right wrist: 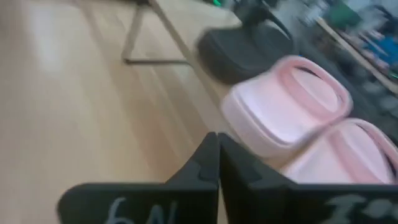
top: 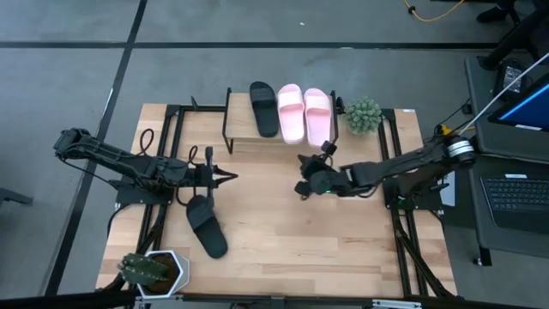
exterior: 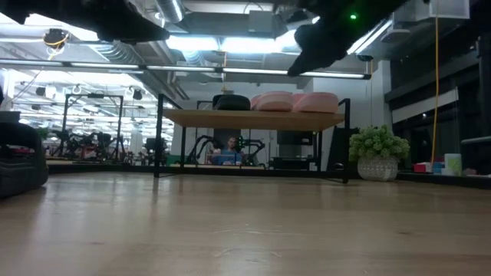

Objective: Pick and place slides into the shelf
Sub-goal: Put the black slide on the shelf

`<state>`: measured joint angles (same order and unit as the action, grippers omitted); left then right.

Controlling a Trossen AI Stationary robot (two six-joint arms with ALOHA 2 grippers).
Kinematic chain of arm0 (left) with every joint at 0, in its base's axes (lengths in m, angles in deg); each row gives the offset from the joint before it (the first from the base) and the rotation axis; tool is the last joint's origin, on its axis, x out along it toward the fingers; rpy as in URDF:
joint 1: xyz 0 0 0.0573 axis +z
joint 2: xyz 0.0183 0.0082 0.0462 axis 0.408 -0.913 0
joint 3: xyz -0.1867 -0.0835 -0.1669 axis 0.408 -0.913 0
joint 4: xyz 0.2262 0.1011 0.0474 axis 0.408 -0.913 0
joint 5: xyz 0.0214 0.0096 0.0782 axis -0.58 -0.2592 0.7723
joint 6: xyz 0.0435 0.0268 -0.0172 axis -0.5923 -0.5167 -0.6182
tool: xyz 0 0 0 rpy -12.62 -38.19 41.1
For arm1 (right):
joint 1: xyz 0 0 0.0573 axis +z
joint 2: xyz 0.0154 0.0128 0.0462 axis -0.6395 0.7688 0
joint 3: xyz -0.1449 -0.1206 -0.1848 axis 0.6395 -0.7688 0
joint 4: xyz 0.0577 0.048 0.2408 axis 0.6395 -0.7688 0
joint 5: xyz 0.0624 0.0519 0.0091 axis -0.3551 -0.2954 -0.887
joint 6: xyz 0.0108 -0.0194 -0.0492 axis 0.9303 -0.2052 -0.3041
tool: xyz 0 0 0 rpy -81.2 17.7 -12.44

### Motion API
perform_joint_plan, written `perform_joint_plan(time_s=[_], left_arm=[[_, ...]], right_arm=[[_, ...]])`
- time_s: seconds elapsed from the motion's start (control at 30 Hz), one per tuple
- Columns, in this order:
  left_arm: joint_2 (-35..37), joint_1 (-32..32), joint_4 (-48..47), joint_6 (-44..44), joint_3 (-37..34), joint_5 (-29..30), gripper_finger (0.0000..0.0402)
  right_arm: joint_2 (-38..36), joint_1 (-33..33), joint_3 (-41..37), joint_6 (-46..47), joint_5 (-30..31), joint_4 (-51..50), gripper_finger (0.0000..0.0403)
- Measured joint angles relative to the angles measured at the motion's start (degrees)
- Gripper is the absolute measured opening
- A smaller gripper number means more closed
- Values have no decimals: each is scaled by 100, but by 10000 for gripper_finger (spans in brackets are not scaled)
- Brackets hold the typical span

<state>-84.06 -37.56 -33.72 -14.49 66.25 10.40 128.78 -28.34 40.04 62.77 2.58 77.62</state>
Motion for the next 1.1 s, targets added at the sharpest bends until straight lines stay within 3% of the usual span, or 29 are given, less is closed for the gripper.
perform_joint_plan(time_s=[0.2,0.37,0.53,0.8,1.1], left_arm=[[-2,-4,-124,184,203,171,0],[-41,-12,-1137,877,809,242,0],[-354,-264,-2038,1251,1328,1412,0],[-1223,-726,-3160,2318,2345,2645,0],[-2346,-846,-4919,3997,3604,2777,0]], right_arm=[[-787,-56,-1375,-1248,-941,2351,3],[-1100,-115,-2038,-1347,-1255,3313,4],[-1138,-129,-2280,-1199,-1251,3569,4],[-1134,-129,-2304,-1230,-1253,3558,5],[-1130,-146,-2304,-1547,-1256,3223,5]])
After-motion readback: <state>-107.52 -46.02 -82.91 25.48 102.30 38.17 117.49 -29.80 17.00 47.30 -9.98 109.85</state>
